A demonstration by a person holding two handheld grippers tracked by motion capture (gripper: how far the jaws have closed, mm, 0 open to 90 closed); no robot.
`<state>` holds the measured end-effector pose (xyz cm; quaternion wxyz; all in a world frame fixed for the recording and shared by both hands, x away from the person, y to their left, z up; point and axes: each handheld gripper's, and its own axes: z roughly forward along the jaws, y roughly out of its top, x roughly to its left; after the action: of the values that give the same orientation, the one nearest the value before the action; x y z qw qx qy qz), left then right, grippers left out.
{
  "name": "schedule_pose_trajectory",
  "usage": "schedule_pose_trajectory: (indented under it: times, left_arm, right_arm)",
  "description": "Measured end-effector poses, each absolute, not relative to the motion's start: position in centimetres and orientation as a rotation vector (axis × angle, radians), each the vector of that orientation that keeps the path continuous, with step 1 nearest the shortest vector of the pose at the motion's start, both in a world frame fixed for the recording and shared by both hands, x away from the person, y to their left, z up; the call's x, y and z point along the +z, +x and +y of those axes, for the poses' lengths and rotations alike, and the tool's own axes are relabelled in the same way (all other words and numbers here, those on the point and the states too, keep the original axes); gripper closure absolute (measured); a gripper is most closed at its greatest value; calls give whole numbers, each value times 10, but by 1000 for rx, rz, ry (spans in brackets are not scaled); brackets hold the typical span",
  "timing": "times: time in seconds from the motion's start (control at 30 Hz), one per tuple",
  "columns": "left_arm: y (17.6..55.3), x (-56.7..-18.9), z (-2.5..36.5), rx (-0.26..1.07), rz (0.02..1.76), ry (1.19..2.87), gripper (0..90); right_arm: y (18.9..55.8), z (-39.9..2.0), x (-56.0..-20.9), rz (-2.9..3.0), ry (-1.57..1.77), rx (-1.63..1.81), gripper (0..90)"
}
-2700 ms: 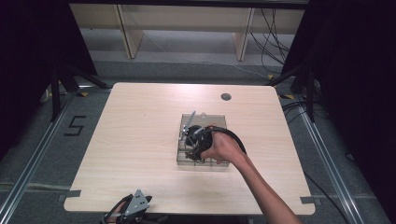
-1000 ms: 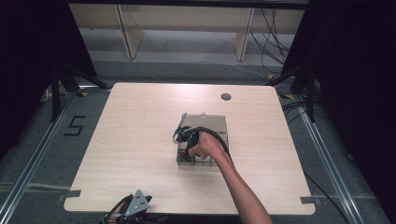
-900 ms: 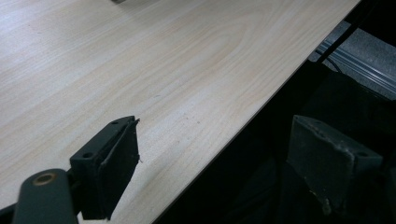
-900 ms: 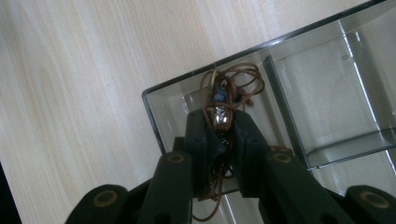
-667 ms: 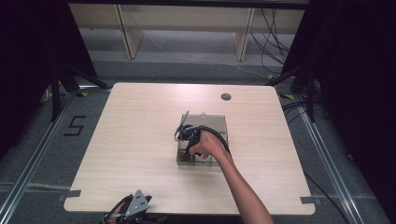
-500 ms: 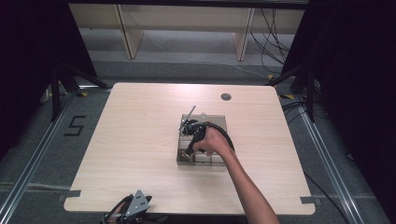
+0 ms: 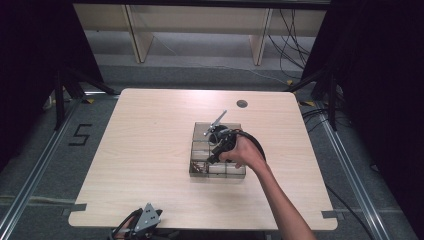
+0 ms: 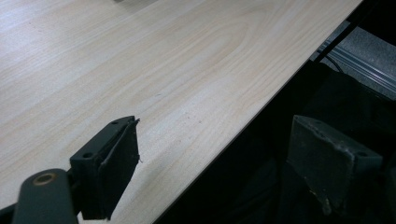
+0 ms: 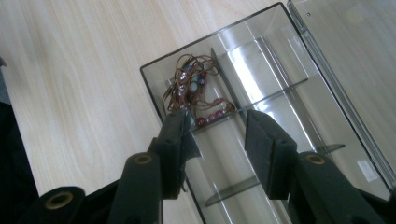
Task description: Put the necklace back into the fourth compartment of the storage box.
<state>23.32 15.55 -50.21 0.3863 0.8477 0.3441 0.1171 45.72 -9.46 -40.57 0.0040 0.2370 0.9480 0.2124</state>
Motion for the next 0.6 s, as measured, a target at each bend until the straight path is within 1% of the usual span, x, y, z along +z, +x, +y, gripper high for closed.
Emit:
schedule_pose_trajectory:
  times: [0.17,0.37,0.47,0.5,0.57,0.6]
  left_arm:
    - [234,-503,155,315,880,2171,159]
    - [233,-503,155,292,879,2159,160]
    - [233,-504,155,289,905,2154,159]
    - [233,-503,155,290,905,2154,160]
    - [233,-503,155,291,906,2154,160]
    - [232,-503,155,291,912,2150,160]
  right_arm:
    - [449,-104,-402,2966,760,674,574]
    - [446,-111,-401,2957,741,695,555]
    - [444,-114,-401,2958,748,696,529]
    - [442,-116,-401,2949,753,711,503]
    - [442,-117,-402,2950,755,714,496]
    - [440,-119,-402,2941,759,714,463]
